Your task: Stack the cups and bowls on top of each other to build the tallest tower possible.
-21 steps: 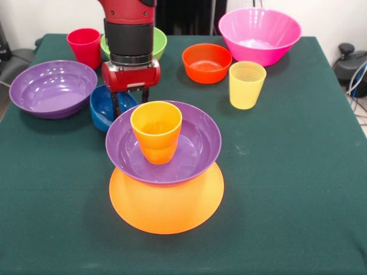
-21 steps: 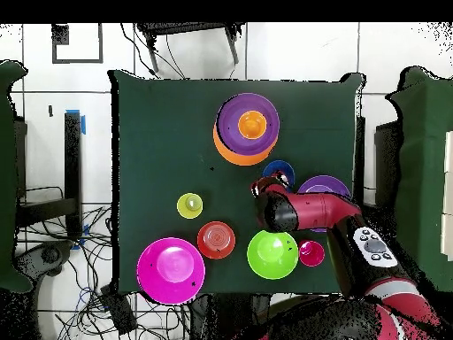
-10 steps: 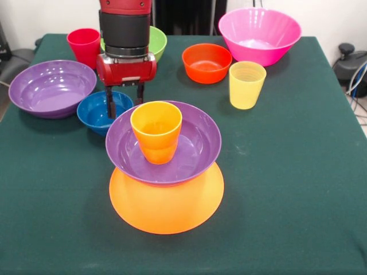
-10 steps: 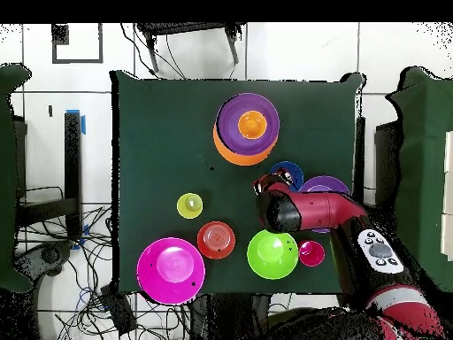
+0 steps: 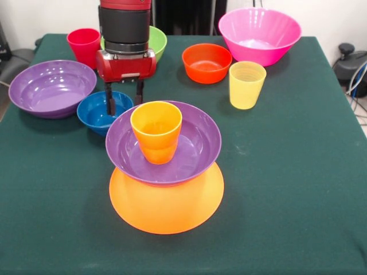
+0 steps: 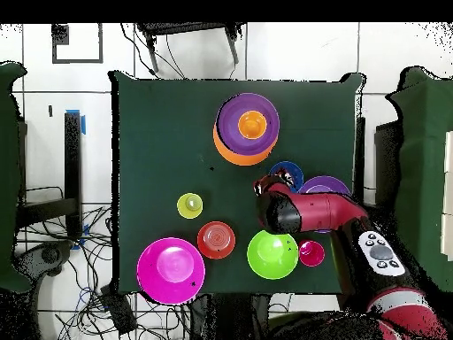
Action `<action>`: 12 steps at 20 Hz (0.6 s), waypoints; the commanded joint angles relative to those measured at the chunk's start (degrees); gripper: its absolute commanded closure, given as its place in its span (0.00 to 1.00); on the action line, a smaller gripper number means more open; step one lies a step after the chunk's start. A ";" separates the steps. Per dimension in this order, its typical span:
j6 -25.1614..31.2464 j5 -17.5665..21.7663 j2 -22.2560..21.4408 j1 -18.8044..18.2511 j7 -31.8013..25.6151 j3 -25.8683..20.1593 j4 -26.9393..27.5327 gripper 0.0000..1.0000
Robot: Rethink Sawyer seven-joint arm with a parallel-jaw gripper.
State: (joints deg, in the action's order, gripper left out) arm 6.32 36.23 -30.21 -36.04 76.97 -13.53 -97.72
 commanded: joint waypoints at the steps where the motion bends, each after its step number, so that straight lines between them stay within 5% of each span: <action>1: 0.37 1.59 5.89 2.95 6.70 1.55 0.90 0.00; 12: -1.99 1.87 7.97 3.92 6.84 3.87 1.79 0.00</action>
State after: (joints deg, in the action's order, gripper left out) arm 6.31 36.22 -25.35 -34.38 76.97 -10.03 -97.69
